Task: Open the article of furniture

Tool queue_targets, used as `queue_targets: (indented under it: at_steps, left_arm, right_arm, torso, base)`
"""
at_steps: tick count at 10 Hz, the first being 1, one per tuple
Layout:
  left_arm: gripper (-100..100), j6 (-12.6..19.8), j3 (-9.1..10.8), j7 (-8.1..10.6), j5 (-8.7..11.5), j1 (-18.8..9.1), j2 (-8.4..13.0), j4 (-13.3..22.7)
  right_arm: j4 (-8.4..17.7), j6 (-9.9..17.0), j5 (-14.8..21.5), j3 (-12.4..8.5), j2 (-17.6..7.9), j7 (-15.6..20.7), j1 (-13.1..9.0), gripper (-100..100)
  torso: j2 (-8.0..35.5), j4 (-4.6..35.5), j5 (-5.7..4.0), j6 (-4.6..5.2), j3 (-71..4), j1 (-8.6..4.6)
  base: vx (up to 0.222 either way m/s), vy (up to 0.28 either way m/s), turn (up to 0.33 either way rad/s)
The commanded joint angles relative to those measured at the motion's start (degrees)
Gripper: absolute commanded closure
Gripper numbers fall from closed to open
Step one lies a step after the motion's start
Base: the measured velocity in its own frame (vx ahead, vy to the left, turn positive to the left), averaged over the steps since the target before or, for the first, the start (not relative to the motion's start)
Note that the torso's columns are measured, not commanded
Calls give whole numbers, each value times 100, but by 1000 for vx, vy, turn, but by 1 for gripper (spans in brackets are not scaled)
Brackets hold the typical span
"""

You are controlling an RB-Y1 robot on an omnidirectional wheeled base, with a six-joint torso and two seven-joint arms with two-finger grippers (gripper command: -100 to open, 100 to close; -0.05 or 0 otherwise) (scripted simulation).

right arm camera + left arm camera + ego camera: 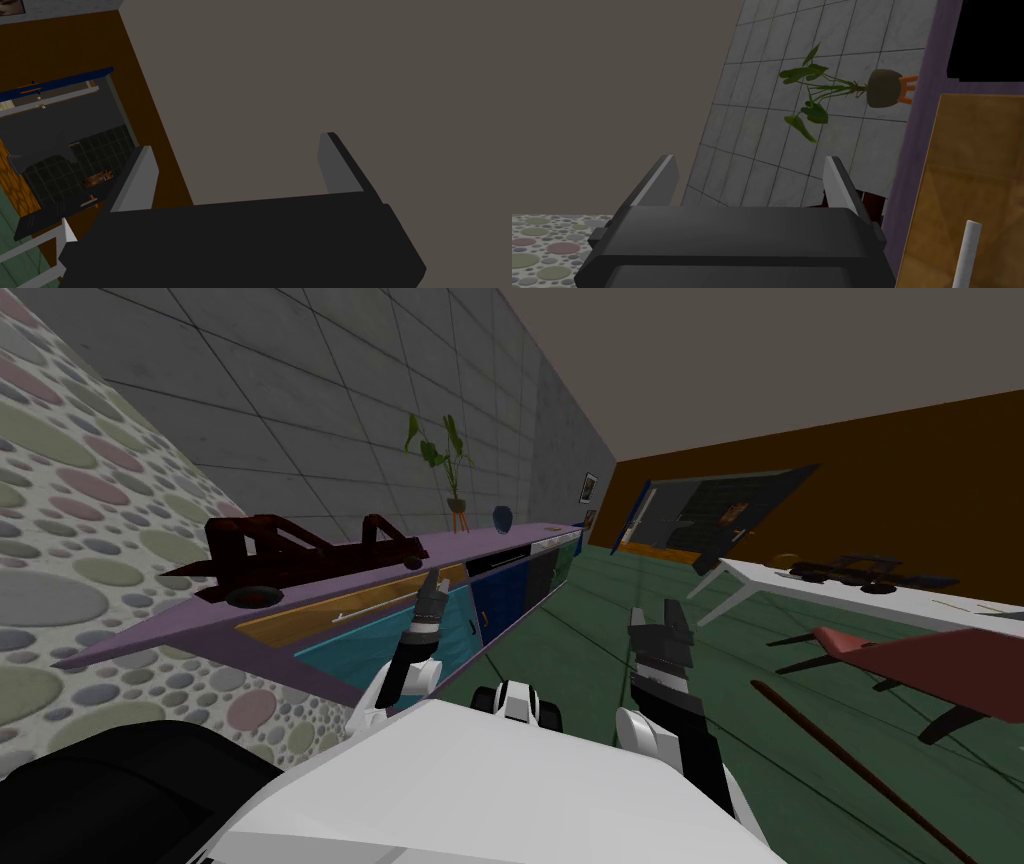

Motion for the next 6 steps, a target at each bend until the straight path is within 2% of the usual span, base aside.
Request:
queue_targets:
  at_steps: [1, 6]
  left_arm:
    - [-100, 249, 124, 21, 125, 31, 321, -59]
    - [-100, 926, 462, 71, 466, 117, 642, -251]
  right_arm:
    - [0, 0, 0, 0, 0, 0, 0, 0]
    - [0, 0, 0, 0, 0, 0, 1, 0]
  torso:
    - [4, 5, 1, 0, -4, 2]
    - [10, 8, 2, 0, -3, 7]
  base:
    - [98, -42, 78]
    - [137, -94, 101]
